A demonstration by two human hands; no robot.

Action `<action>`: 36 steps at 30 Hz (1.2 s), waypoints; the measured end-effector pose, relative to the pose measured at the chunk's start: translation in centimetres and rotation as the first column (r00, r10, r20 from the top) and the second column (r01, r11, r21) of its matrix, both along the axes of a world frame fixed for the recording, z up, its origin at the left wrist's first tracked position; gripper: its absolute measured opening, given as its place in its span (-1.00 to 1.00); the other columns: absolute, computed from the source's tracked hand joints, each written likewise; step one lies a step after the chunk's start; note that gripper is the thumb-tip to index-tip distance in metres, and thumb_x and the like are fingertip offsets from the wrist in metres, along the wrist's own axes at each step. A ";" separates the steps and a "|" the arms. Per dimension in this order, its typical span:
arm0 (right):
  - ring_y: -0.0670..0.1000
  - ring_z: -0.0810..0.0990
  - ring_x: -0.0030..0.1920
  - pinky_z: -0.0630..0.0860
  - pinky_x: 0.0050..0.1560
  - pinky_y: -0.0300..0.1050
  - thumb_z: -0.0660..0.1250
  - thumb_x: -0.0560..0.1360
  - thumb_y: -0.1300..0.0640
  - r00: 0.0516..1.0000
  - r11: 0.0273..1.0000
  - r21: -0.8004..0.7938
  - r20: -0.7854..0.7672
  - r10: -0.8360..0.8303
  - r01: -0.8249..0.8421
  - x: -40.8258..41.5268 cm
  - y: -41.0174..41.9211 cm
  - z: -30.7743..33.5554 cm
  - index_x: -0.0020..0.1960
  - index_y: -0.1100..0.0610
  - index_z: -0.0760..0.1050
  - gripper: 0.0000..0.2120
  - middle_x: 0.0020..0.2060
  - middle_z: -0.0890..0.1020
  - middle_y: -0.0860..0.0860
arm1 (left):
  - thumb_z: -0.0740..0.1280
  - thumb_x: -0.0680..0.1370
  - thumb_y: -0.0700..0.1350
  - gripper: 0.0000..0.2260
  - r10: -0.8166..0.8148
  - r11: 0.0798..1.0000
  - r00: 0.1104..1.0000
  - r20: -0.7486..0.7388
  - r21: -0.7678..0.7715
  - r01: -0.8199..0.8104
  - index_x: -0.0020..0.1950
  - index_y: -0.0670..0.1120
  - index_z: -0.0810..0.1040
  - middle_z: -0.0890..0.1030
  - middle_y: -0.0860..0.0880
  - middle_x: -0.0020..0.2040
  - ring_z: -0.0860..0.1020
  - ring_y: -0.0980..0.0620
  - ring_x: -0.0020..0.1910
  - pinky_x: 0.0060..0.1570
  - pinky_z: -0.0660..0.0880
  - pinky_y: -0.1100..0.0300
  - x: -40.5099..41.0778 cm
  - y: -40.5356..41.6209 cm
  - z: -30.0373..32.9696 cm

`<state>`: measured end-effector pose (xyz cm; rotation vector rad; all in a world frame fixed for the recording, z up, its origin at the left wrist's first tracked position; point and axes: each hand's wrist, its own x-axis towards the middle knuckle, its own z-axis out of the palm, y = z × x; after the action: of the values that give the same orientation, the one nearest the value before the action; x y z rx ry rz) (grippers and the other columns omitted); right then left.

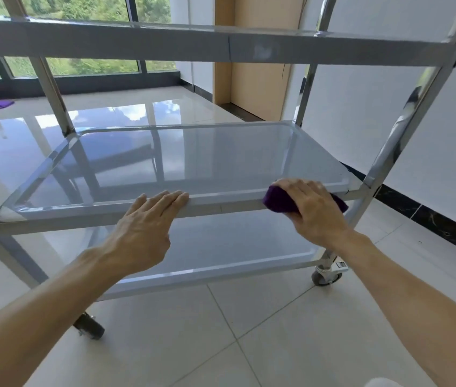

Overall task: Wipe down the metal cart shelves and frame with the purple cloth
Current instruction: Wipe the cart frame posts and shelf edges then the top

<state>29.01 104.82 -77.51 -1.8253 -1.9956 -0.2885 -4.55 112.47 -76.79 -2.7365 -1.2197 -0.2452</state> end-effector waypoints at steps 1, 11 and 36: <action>0.10 0.46 0.29 0.24 0.44 0.12 0.41 0.50 0.17 1.000 1.000 -0.007 -0.006 -0.013 0.013 0.6 -0.2 0.0 0.41 0.03 0.36 -0.49 0.32 0.50 -0.02 | 0.26 0.57 -0.12 -0.27 0.000 1.000 1.000 0.001 0.003 0.000 0.61 0.02 -0.11 0.04 0.09 0.60 0.03 0.05 0.57 0.54 -0.10 0.05 -0.4 0.1 -0.2; 0.11 0.40 0.37 0.22 0.44 0.08 0.31 0.52 0.15 0.996 0.997 0.045 0.059 0.066 -0.068 -9.2 1.3 -0.1 0.46 0.06 0.34 -0.49 0.39 0.45 -0.01 | 0.44 0.45 -0.17 -0.48 0.087 0.989 0.985 0.151 0.102 -0.103 0.39 -0.20 0.42 0.53 -0.17 0.27 0.51 -0.26 0.25 0.28 0.43 -0.17 -1.1 -1.1 0.8; 0.05 0.46 0.29 0.41 0.29 -0.34 0.37 0.53 0.26 0.905 0.840 0.540 -0.380 0.193 0.048 -1.3 -4.0 15.2 0.40 0.19 0.30 -0.52 0.31 0.46 0.10 | 0.22 0.57 -0.06 -0.69 -0.295 0.896 0.851 0.436 0.435 0.088 0.29 -0.08 0.52 0.53 -0.09 0.27 0.48 -0.16 0.24 0.22 0.42 -0.11 2.6 -3.4 14.0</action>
<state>27.73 100.85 -62.33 -1.3074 -1.4803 -0.3541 -1.96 109.06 -62.76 -2.4887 -0.8352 -1.1468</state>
